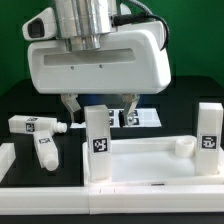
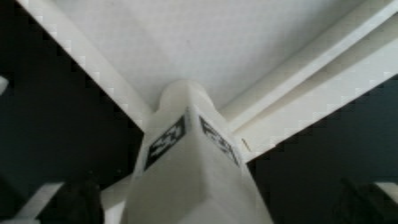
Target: Assemble desk
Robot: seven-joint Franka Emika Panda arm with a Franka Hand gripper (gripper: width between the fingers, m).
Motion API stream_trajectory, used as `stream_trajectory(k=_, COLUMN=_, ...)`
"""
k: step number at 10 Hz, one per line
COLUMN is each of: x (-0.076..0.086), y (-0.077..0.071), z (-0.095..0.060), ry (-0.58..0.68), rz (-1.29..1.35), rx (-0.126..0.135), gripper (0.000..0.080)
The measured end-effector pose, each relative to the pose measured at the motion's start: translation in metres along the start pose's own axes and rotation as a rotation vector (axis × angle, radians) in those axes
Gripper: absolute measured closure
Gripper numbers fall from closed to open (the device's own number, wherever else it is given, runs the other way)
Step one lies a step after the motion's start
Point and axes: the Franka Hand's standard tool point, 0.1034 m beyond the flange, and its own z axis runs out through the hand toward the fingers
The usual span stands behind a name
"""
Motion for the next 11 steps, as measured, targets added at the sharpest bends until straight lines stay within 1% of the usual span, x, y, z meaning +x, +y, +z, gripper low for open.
stream_trajectory(k=1, x=0.0044, y=0.0032, z=-0.0031, ry=0.006, rz=-0.244, rx=-0.024, gripper=0.0151)
stream_trajectory(k=2, x=0.0039, y=0.0017, z=-0.0034, ry=-0.003, rz=-0.294, rx=-0.026, gripper=0.0151)
stream_trajectory(k=3, x=0.0035, y=0.0020, z=-0.0028, ry=-0.004, rz=-0.283, rx=-0.026, gripper=0.0191)
stream_trajectory(k=4, x=0.0035, y=0.0021, z=-0.0027, ry=-0.004, rz=-0.283, rx=-0.027, gripper=0.0365)
stream_trajectory(k=5, x=0.0034, y=0.0017, z=-0.0025, ry=-0.004, rz=-0.260, rx=-0.025, gripper=0.0365)
stream_trajectory(k=6, x=0.0034, y=0.0019, z=-0.0025, ry=-0.003, rz=-0.160, rx=-0.024, gripper=0.0514)
stream_trajectory(k=7, x=0.0035, y=0.0021, z=-0.0025, ry=-0.002, rz=-0.103, rx=-0.025, gripper=0.0514)
stream_trajectory(k=8, x=0.0037, y=0.0021, z=-0.0027, ry=0.001, rz=0.024, rx=-0.026, gripper=0.0514)
stream_trajectory(k=10, x=0.0028, y=0.0010, z=-0.0030, ry=0.014, rz=0.393, rx=-0.042, gripper=0.0514)
stream_trajectory(k=11, x=0.0026, y=0.0011, z=-0.0016, ry=0.017, rz=0.469, rx=-0.047, gripper=0.0514)
